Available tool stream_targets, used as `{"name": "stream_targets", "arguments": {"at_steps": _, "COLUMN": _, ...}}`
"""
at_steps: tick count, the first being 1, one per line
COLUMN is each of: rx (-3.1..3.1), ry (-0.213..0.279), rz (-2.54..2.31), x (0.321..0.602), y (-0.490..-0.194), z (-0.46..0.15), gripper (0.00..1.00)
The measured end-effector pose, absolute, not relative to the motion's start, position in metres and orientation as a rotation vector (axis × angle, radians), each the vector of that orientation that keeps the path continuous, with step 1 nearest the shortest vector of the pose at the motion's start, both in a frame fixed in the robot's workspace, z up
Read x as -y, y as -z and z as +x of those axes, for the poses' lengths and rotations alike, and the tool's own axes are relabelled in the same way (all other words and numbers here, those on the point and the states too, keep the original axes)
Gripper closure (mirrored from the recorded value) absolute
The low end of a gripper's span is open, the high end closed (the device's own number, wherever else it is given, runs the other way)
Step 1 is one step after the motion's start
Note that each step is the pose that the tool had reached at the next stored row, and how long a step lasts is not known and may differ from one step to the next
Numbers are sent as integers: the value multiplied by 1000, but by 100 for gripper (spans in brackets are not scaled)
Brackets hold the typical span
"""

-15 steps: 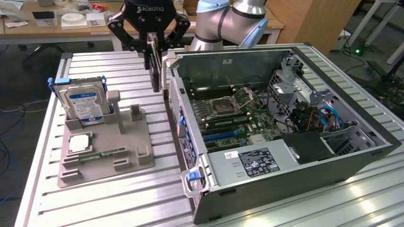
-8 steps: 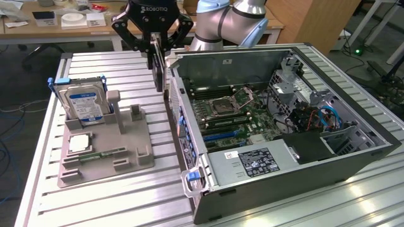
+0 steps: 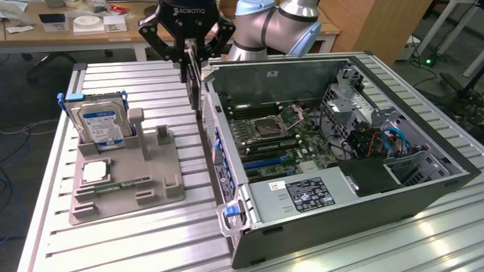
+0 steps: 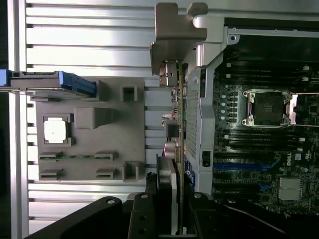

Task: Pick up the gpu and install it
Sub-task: 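Pick up the gpu and move the gpu toward the slot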

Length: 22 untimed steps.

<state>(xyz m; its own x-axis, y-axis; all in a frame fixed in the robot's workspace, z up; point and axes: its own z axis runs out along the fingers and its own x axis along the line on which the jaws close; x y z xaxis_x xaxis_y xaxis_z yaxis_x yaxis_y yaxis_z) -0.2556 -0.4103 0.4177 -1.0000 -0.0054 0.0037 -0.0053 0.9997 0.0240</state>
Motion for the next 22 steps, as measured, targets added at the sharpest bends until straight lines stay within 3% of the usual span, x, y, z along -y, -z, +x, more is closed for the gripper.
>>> {"name": "stream_targets", "arguments": {"at_steps": 22, "rx": 3138, "ry": 38, "rz": 8, "x": 410, "y": -418, "z": -237, "gripper": 72}}
